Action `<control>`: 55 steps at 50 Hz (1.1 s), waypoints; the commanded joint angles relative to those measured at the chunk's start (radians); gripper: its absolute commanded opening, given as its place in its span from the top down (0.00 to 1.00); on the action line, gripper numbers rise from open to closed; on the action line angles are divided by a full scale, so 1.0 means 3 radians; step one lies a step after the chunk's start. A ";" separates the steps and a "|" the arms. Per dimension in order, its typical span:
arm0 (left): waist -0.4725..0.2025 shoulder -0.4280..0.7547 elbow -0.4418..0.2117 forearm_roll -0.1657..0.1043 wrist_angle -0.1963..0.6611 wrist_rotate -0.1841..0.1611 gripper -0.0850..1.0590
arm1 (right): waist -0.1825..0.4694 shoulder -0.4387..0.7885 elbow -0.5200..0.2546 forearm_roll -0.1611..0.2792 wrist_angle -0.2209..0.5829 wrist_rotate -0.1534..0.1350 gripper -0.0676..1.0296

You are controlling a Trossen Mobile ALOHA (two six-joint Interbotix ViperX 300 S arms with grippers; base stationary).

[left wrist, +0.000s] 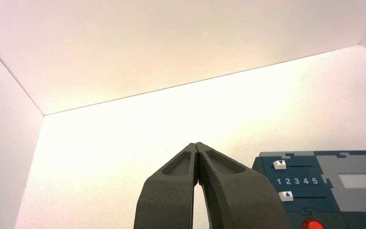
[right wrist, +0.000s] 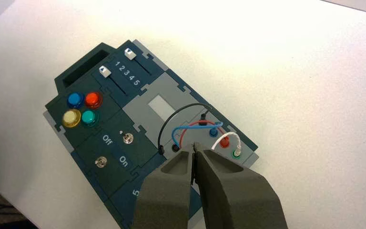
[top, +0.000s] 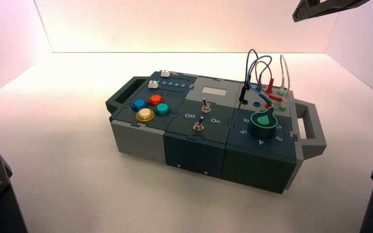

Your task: Flip the top switch on with the right gripper.

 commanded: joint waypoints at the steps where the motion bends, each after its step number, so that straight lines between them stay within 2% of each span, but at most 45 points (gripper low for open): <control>1: -0.0010 0.0036 -0.0051 -0.0005 -0.0036 0.0010 0.95 | 0.0015 0.0026 -0.0102 0.0005 -0.0015 0.0000 0.96; 18: -0.0010 0.0046 -0.0056 -0.0015 -0.0056 0.0000 0.95 | 0.0015 0.0026 -0.0102 0.0036 -0.0015 0.0000 0.96; 23: -0.0087 0.0215 -0.0066 -0.0041 -0.0061 -0.0010 0.95 | 0.0066 0.0041 -0.0112 0.0072 -0.0010 0.0000 0.96; 31: -0.0276 0.0608 -0.0133 -0.0041 0.0005 -0.0010 0.95 | 0.0271 0.0082 -0.0123 0.0092 -0.0010 0.0000 0.96; 35: -0.0404 0.0926 -0.0194 -0.0041 0.0112 -0.0010 0.95 | 0.0435 0.0128 -0.0153 0.0123 -0.0005 0.0000 0.96; 39: -0.0481 0.1186 -0.0276 -0.0041 0.0179 -0.0005 0.95 | 0.0501 0.0184 -0.0184 0.0123 0.0015 0.0000 0.96; 55: -0.0522 0.2240 -0.0731 -0.0041 0.0322 -0.0005 0.95 | 0.0511 0.0445 -0.0286 0.0159 0.0092 0.0000 0.96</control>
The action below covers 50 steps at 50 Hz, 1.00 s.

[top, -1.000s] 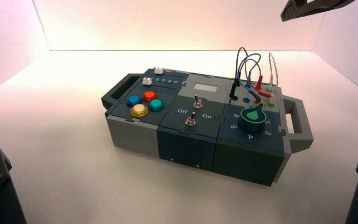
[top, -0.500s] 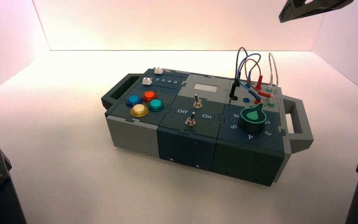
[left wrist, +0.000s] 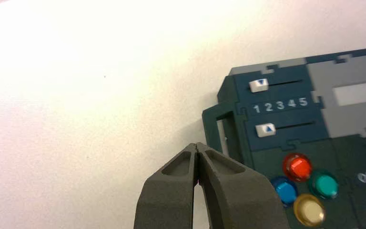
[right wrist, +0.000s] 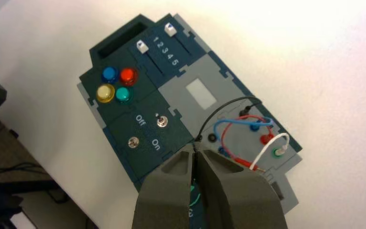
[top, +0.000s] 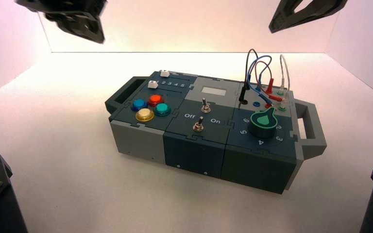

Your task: Flip the top switch on with the right gripper.

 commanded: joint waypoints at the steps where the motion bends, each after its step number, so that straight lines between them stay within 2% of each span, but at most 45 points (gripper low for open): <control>1: -0.0041 0.0343 -0.0240 -0.0005 0.0026 0.0000 0.95 | 0.0015 0.0051 -0.0133 0.0020 -0.0005 0.0000 0.96; 9: -0.0235 0.0716 -0.0399 -0.0010 0.0189 0.0000 0.95 | 0.0020 0.0112 -0.0159 0.0026 0.0000 0.0005 0.96; 19: -0.0578 0.0905 -0.0491 -0.0015 0.0286 0.0000 0.95 | 0.0020 0.0184 -0.0189 0.0031 0.0005 0.0000 0.96; 28: -0.0578 0.1028 -0.0506 0.0020 0.0322 0.0005 0.95 | 0.0046 0.0307 -0.0261 0.0031 0.0020 0.0005 0.96; 36: -0.0578 0.1145 -0.0542 0.0056 0.0353 0.0015 0.95 | 0.0266 0.0496 -0.0399 0.0031 0.0026 0.0005 0.96; 50: -0.0578 0.1432 -0.0670 0.0138 0.0389 0.0026 0.95 | 0.0389 0.0987 -0.0634 0.0031 0.0046 0.0015 0.96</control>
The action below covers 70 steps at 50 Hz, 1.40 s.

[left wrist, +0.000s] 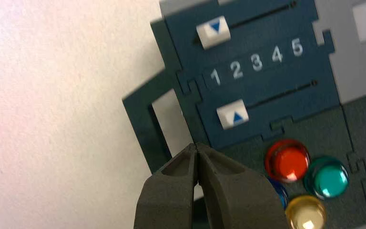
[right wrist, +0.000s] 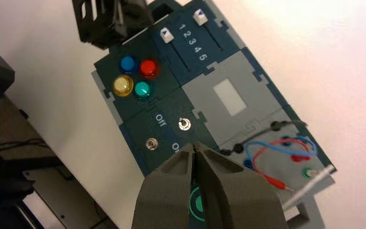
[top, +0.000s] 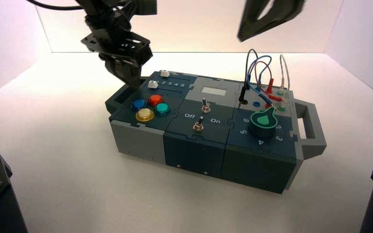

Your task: Flip the top switch on with the right gripper.

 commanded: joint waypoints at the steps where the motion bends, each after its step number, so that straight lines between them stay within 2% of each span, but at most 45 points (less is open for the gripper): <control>1: -0.0005 0.0102 -0.0087 0.0056 0.0061 0.0020 0.95 | 0.0036 0.0199 -0.0174 0.0010 -0.0005 0.0005 0.96; 5: 0.0010 0.0148 -0.0128 0.0118 0.0118 0.0020 0.95 | 0.0041 0.0322 -0.0199 0.0010 -0.0005 0.0010 0.96; 7: 0.0010 0.0148 -0.0128 0.0118 0.0118 0.0020 0.95 | 0.0041 0.0322 -0.0199 0.0010 -0.0005 0.0010 0.96; 10: 0.0056 0.0179 -0.0143 0.0199 0.0159 0.0020 0.95 | 0.0051 0.0435 -0.0235 0.0010 0.0010 0.0000 0.96; 20: 0.0179 0.0169 -0.0138 0.0281 0.0240 0.0015 0.95 | 0.0061 0.0516 -0.0276 0.0010 0.0010 -0.0005 0.96; 34: 0.0210 0.0235 -0.0148 0.0297 0.0286 0.0010 0.95 | 0.0082 0.0629 -0.0378 0.0010 0.0000 -0.0005 0.96; 46: 0.0210 0.0281 -0.0164 0.0297 0.0302 0.0015 0.95 | 0.0245 0.1166 -0.0562 0.0031 0.0005 0.0000 0.96; 56: 0.0210 0.0281 -0.0159 0.0297 0.0322 0.0015 0.95 | 0.0276 0.1636 -0.0741 0.0026 -0.0036 -0.0020 0.96; 70: 0.0205 0.0307 -0.0148 0.0297 0.0327 0.0015 0.95 | 0.0276 0.1785 -0.0874 0.0005 -0.0107 -0.0041 0.96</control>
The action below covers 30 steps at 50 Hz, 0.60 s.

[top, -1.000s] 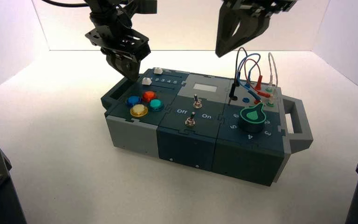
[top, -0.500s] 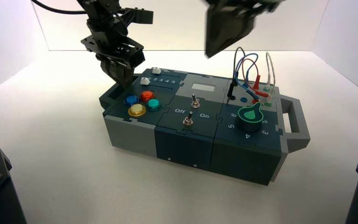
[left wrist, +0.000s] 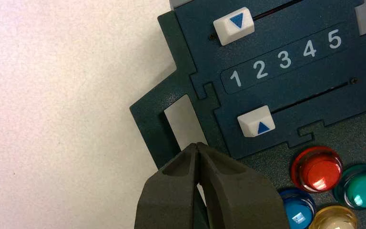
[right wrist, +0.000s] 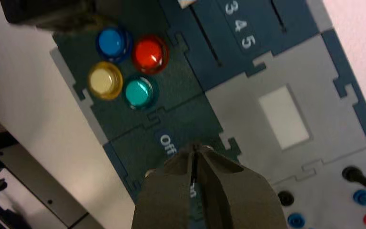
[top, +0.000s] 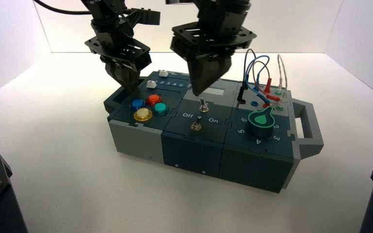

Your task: Flip the top switch on with the right gripper.

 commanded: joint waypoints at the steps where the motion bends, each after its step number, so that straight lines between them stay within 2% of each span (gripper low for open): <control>1: 0.0092 0.0061 0.0031 0.0046 0.0026 0.0015 0.95 | 0.0010 -0.0010 -0.0123 -0.0005 -0.0041 -0.0005 0.96; 19: 0.0082 0.0123 0.0020 0.0046 0.0031 0.0010 0.95 | 0.0000 0.0199 -0.0128 -0.0102 -0.0087 -0.0005 0.96; 30: 0.0082 0.0123 0.0026 0.0046 0.0041 0.0015 0.95 | 0.0000 0.0220 -0.0087 -0.0097 -0.0087 -0.0005 0.96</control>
